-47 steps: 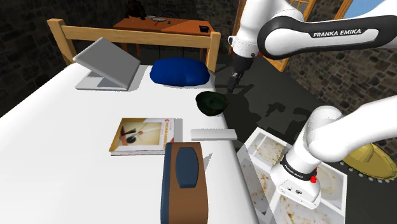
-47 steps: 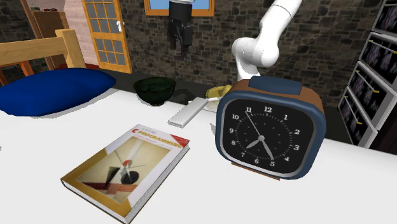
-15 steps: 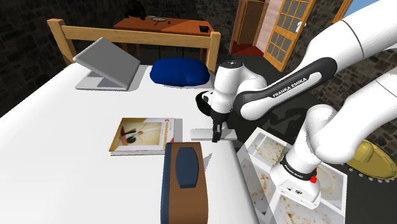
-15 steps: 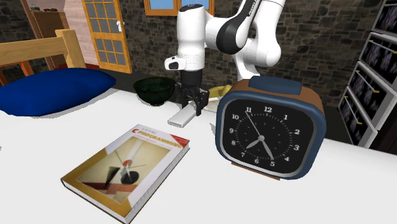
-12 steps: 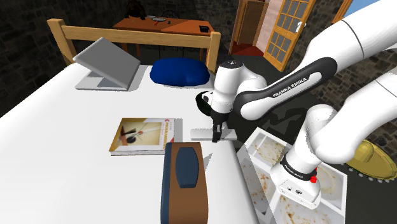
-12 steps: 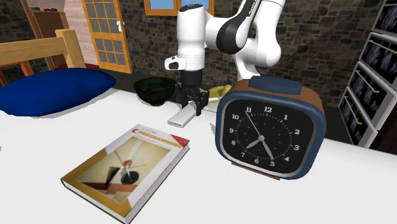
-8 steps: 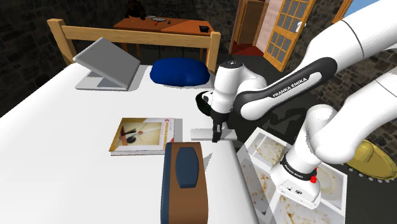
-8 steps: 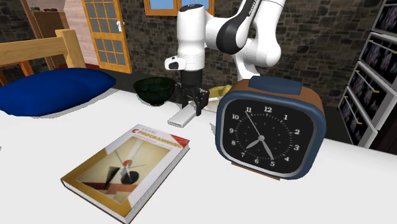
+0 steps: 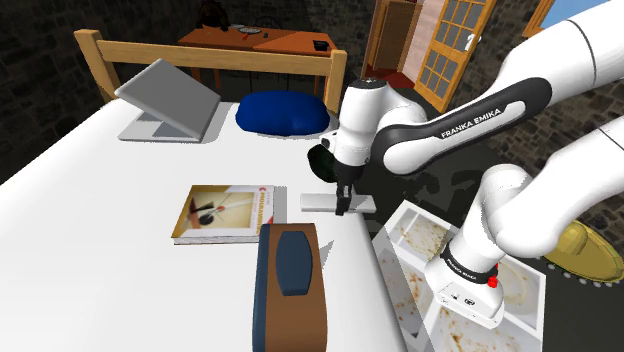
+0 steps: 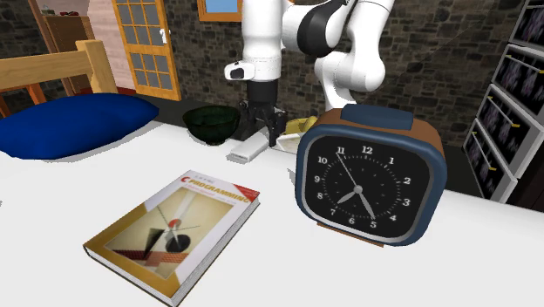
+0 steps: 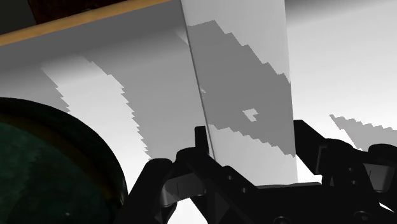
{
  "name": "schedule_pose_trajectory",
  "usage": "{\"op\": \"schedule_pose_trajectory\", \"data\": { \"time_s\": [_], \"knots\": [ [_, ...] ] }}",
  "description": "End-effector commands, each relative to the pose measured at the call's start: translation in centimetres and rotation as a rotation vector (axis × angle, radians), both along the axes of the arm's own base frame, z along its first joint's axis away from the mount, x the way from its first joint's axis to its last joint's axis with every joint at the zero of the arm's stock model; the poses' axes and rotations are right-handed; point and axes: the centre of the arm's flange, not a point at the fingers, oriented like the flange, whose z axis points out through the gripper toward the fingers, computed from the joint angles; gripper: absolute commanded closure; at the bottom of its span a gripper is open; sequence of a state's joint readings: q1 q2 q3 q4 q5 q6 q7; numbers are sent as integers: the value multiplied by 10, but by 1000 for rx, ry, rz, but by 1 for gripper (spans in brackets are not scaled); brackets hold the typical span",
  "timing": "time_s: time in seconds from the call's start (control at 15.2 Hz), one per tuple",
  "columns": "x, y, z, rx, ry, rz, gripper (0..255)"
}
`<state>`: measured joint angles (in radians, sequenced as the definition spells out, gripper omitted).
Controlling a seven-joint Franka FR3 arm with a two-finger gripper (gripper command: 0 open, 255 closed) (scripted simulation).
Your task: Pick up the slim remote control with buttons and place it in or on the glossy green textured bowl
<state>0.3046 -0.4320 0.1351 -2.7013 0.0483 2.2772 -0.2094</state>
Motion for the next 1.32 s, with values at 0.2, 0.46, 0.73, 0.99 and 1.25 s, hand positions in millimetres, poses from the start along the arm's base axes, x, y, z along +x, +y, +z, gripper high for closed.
{"op": "schedule_pose_trajectory", "data": {
  "time_s": [0.2, 0.46, 0.73, 0.99, 1.25],
  "knots": [
    [1, -1, 26, 0, 0, 0, 255],
    [1, -1, 47, 0, 0, 0, 255],
    [1, -1, 69, 0, 0, 0, 255],
    [1, -1, 90, 0, 0, 0, 255],
    [1, -1, 111, 0, 0, 0, 255]
  ]
}}
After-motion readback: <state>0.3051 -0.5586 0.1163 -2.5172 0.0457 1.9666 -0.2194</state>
